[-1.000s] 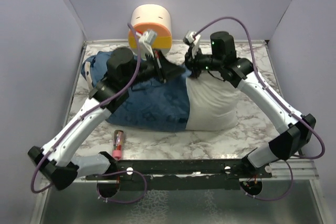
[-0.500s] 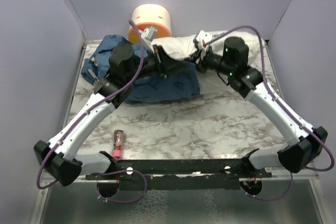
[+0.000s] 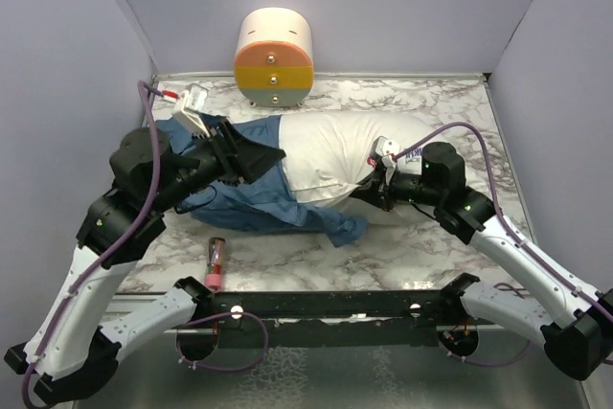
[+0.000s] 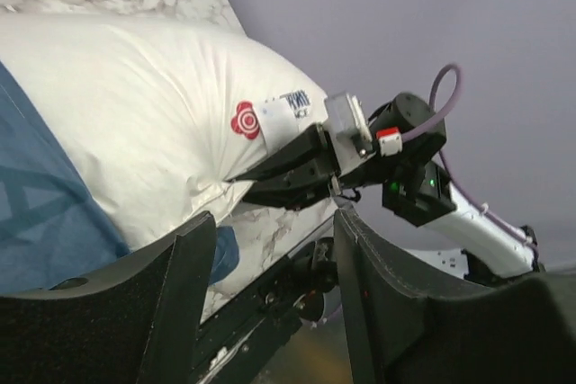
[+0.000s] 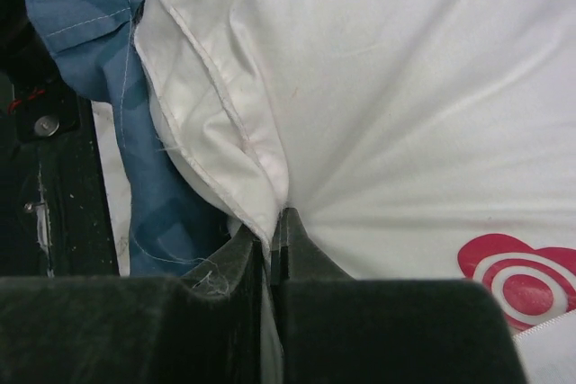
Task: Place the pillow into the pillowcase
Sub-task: Stuff the pillow into the pillowcase.
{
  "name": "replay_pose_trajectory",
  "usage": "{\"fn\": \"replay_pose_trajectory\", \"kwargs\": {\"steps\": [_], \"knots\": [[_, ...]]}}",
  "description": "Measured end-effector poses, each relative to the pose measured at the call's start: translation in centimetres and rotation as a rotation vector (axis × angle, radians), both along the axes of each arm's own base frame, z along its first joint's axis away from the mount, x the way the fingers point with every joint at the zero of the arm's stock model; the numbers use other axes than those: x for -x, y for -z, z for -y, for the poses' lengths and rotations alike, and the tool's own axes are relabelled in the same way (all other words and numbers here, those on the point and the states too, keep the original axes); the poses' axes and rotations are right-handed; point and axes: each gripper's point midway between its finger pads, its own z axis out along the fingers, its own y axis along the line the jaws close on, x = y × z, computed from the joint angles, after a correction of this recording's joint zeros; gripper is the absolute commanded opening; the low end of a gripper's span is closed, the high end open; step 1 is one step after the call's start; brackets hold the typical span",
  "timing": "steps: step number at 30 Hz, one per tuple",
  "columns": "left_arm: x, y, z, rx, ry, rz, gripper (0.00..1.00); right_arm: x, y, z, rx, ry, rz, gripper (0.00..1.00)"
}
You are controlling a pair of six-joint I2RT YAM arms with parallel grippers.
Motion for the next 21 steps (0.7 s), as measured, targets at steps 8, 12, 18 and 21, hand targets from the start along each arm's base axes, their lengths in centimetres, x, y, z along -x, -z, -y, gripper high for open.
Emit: {"fn": "replay_pose_trajectory", "kwargs": {"steps": [8, 12, 18, 21], "knots": [[-4.0, 2.5, -1.0, -0.255, -0.155, -0.198, 0.35, 0.3, 0.1, -0.1, -0.016, 0.002, -0.045, 0.01], [-4.6, 10.9, -1.2, -0.460, -0.165, -0.404, 0.34, 0.4, 0.4, -0.2, -0.017, 0.001, -0.064, 0.01], [-4.4, 14.3, -1.5, -0.546, -0.156, -0.485, 0.33, 0.5, 0.6, -0.3, -0.017, -0.011, -0.071, 0.01], [-4.6, 14.6, -1.4, -0.548, -0.153, -0.480, 0.21, 0.6, 0.6, -0.3, -0.018, -0.013, -0.071, 0.01]]}}
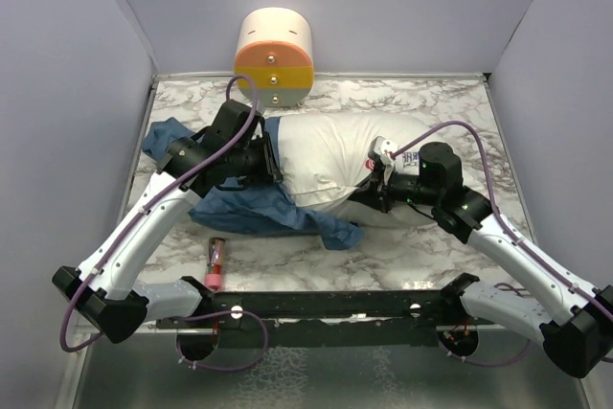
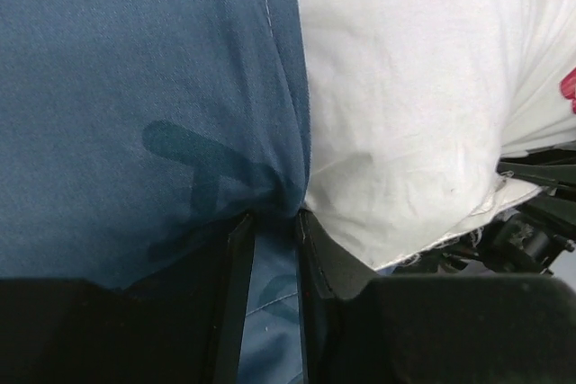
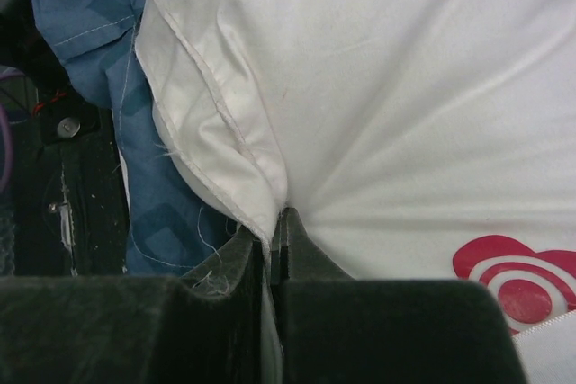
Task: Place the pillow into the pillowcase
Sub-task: Stuff the pillow into the pillowcase.
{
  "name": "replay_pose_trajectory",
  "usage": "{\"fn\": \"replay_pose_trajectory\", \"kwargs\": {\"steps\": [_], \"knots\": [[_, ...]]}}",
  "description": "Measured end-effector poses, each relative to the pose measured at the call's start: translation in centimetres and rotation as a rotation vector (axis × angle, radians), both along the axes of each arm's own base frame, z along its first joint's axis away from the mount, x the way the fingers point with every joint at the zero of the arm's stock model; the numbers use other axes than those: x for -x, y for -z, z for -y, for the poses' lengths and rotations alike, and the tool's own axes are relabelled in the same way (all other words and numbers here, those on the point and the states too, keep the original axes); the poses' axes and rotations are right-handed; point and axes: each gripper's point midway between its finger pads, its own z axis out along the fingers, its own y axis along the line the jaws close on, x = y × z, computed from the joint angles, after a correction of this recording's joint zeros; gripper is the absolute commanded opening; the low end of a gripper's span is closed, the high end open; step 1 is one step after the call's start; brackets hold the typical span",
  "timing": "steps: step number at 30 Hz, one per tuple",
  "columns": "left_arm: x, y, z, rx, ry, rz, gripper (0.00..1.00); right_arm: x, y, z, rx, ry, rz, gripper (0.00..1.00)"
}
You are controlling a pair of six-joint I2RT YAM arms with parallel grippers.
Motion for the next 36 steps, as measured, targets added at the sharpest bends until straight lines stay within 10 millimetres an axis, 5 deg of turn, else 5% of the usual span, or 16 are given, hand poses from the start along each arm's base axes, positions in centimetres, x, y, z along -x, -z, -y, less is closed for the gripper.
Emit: {"fn": "replay_pose_trajectory", "kwargs": {"steps": [2, 8, 18, 23, 26, 31, 33, 36], "knots": [[0.0, 0.7, 0.0, -0.008, 0.004, -0.006, 0.00, 0.0, 0.1, 0.0, 0.001, -0.003, -0.002, 0.01], [0.3, 1.3, 0.7, 0.012, 0.038, -0.024, 0.00, 0.0, 0.9, -0.4, 0.009, -0.023, -0.029, 0.01], [1.2, -5.2, 4.4, 0.258, 0.167, 0.009, 0.00, -3.0, 4.6, -3.2, 0.102, 0.034, -0.150, 0.01], [1.3, -4.3, 5.9, 0.323, 0.199, -0.045, 0.00, -3.4, 5.8, -5.3, 0.116, 0.042, -0.176, 0.01], [1.7, -0.8, 6.7, 0.364, 0.221, -0.095, 0.00, -2.7, 6.0, -6.5, 0.093, 0.013, -0.200, 0.04], [3.8, 7.7, 5.9, 0.334, 0.220, -0.248, 0.00, 0.0, 6.3, -6.4, 0.085, -0.070, -0.249, 0.43], [4.2, 8.6, 5.4, 0.337, 0.224, -0.240, 0.00, 1.2, 5.3, -5.9, 0.086, -0.096, -0.236, 0.59], [4.5, 8.0, 4.7, 0.367, 0.255, -0.146, 0.00, 2.9, 0.1, -5.0, 0.026, -0.137, -0.121, 0.80]]}}
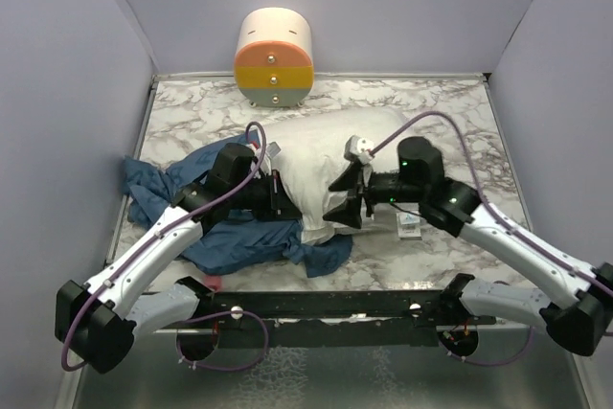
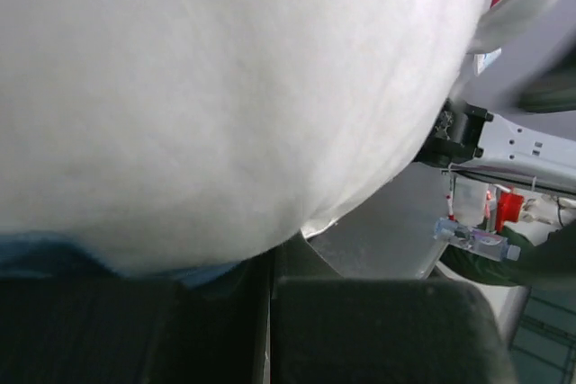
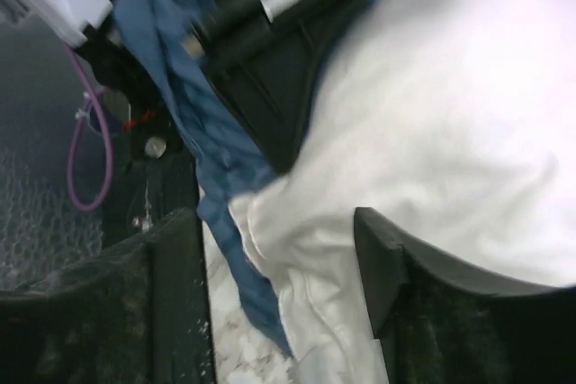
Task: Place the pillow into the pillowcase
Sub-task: Stuff the pillow into the pillowcase.
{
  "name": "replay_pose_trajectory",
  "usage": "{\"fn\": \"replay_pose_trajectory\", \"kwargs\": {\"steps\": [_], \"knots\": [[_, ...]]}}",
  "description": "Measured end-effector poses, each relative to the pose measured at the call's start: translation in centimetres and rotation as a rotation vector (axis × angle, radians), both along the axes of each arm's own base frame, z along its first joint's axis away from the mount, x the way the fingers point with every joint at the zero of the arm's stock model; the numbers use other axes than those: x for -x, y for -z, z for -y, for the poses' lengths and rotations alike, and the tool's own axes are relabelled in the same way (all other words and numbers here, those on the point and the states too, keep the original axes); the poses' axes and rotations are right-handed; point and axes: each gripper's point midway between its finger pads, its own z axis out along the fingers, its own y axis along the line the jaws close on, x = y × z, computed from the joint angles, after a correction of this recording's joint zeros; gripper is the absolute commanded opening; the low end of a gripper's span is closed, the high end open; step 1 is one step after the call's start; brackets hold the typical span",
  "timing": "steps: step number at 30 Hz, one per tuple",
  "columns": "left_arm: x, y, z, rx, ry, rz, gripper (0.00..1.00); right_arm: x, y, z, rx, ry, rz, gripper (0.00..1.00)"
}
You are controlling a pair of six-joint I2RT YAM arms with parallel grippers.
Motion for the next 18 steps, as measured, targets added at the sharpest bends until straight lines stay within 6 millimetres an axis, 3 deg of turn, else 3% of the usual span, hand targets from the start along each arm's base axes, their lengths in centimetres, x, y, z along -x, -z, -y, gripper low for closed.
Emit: {"fn": "replay_pose_trajectory", "kwargs": {"steps": [2, 5, 8, 11, 14, 15, 16, 18], "knots": [[0.1, -0.3, -0.2, 0.017, 0.014, 0.053, 0.00, 0.4, -4.6, 0.3, -0.070, -0.011, 0.099, 0.89], [0.1, -0.2, -0.3, 0.029, 0.039, 0.118, 0.00, -0.3, -11.4, 0.2, -0.166, 0.013, 0.234, 0.94], [0.0, -0.4, -0.4, 0.038, 0.068, 0.187, 0.00, -2.9, -13.8, -0.8, -0.178, 0.078, 0.286, 0.96], [0.1, -1.1, -0.6, 0.049, 0.100, 0.272, 0.00, -7.7, -11.8, -3.4, -0.091, 0.161, 0.260, 0.96], [0.3, -1.6, -0.8, 0.055, 0.125, 0.330, 0.00, -12.4, -5.6, -6.1, 0.062, 0.208, 0.191, 0.93], [0.4, -1.6, -0.8, 0.058, 0.131, 0.343, 0.00, -13.4, -2.6, -6.5, 0.130, 0.214, 0.156, 0.87], [0.4, -1.6, -0.9, 0.060, 0.136, 0.358, 0.00, -13.9, -0.4, -6.6, 0.178, 0.218, 0.128, 0.75], [0.4, -1.7, -0.9, 0.063, 0.143, 0.378, 0.00, -14.4, 2.2, -6.7, 0.234, 0.223, 0.101, 0.40]]}}
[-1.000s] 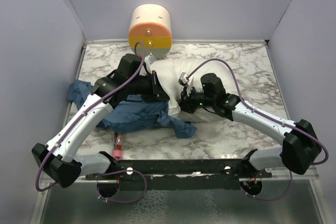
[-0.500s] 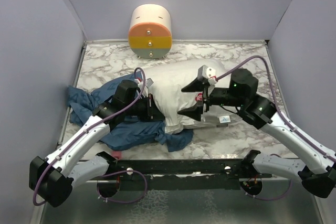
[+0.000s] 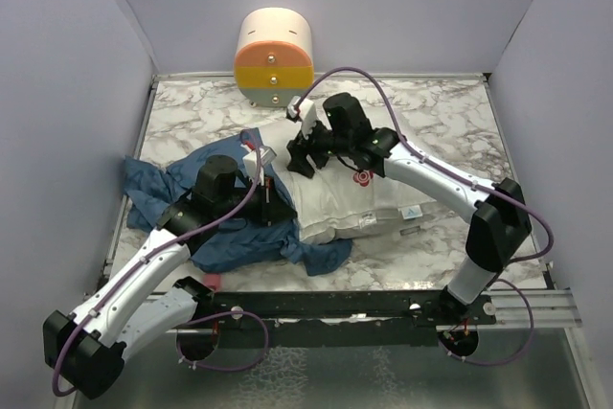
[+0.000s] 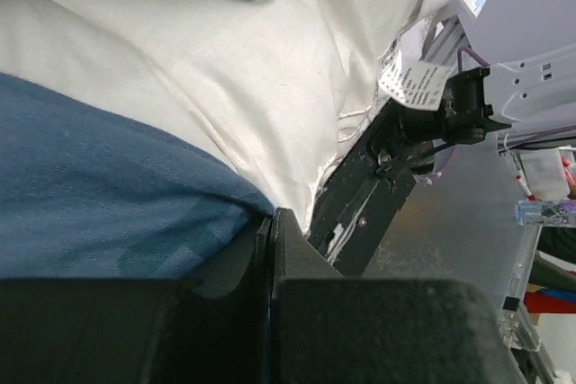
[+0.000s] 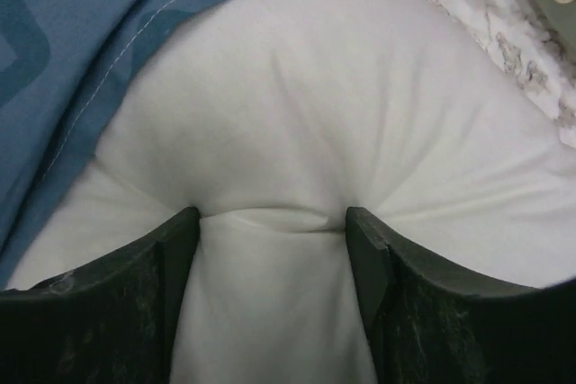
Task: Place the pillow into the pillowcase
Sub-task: Stuff the pillow into the pillowcase.
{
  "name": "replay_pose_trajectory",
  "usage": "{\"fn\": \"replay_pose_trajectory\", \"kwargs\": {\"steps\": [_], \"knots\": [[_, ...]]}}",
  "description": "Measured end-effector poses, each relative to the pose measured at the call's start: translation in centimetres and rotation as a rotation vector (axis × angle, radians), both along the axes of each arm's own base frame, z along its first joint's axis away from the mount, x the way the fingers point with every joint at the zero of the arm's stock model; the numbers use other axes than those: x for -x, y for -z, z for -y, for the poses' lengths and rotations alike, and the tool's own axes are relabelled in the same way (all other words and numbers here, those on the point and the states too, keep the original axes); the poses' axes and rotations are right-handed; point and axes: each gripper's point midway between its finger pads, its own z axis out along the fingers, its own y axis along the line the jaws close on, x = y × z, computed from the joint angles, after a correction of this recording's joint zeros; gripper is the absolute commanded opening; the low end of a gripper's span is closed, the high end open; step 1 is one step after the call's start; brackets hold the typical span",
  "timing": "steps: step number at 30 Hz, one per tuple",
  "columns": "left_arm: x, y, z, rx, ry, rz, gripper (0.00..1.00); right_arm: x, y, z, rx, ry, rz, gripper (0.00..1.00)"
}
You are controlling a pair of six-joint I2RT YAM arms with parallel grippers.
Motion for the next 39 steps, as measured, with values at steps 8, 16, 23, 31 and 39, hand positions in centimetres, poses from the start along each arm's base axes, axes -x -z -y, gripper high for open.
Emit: {"fn": "replay_pose_trajectory", "kwargs": {"steps": [8, 16, 23, 31, 39], "knots": [[-1.6, -1.9, 0.6, -0.005, 0.030, 0.119, 0.00, 0.9, -1.4, 1.9, -0.069, 0.085, 0.029, 0.01], [-7.1, -4.9, 4.9, -0.032, 0.151, 0.180, 0.00, -1.0, -6.4, 9.4, -0.164, 0.378, 0.125, 0.01], [-9.0, -5.3, 5.8, -0.053, 0.195, 0.255, 0.00, -0.2, -7.3, 14.5, -0.165, 0.519, 0.188, 0.01], [-5.9, -1.0, 3.1, -0.083, 0.140, 0.158, 0.48, 3.1, -1.6, 12.8, -0.256, 0.408, 0.079, 0.01], [-5.7, -12.1, 0.0, -0.017, -0.074, 0.365, 0.77, 4.0, -1.9, 12.2, -0.301, 0.361, 0.078, 0.01]]}}
